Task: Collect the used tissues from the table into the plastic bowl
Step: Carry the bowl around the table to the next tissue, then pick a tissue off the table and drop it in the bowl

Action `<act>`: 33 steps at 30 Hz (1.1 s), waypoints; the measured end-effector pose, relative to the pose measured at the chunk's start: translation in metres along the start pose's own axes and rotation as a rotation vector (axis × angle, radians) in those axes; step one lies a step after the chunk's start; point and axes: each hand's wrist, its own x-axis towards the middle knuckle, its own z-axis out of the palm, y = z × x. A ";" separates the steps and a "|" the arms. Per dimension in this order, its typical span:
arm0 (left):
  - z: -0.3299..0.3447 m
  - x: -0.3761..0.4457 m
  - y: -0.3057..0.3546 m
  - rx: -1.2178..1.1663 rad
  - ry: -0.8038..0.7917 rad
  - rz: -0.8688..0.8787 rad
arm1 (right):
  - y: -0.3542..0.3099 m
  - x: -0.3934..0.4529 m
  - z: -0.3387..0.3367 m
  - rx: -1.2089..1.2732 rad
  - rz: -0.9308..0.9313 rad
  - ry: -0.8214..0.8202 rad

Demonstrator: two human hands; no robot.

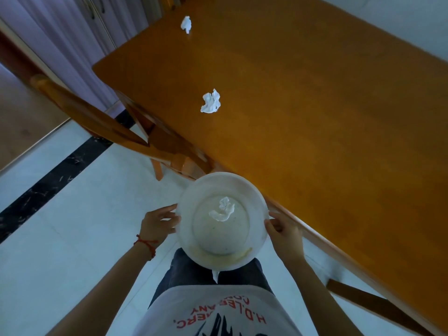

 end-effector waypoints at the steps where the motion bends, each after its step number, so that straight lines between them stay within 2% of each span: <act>1: -0.001 0.001 0.001 0.008 -0.003 0.002 | 0.001 0.000 0.001 -0.010 0.015 -0.001; 7: -0.008 0.006 0.007 0.037 0.021 0.007 | -0.010 0.000 0.002 -0.017 0.011 -0.001; 12: -0.011 0.003 0.007 0.057 0.050 0.019 | -0.045 0.019 -0.013 -0.032 -0.153 0.052; 16: -0.009 0.000 0.007 0.120 0.054 0.059 | -0.085 0.059 -0.013 -0.018 -0.122 0.051; 21: -0.007 -0.001 0.006 0.116 0.083 0.026 | -0.140 0.123 0.009 -0.015 -0.307 -0.004; 26: -0.006 -0.001 0.005 0.085 0.091 -0.020 | -0.175 0.183 0.038 -0.064 -0.343 -0.059; 33: -0.004 -0.001 -0.002 0.106 0.123 -0.028 | -0.212 0.237 0.070 -0.175 -0.497 -0.081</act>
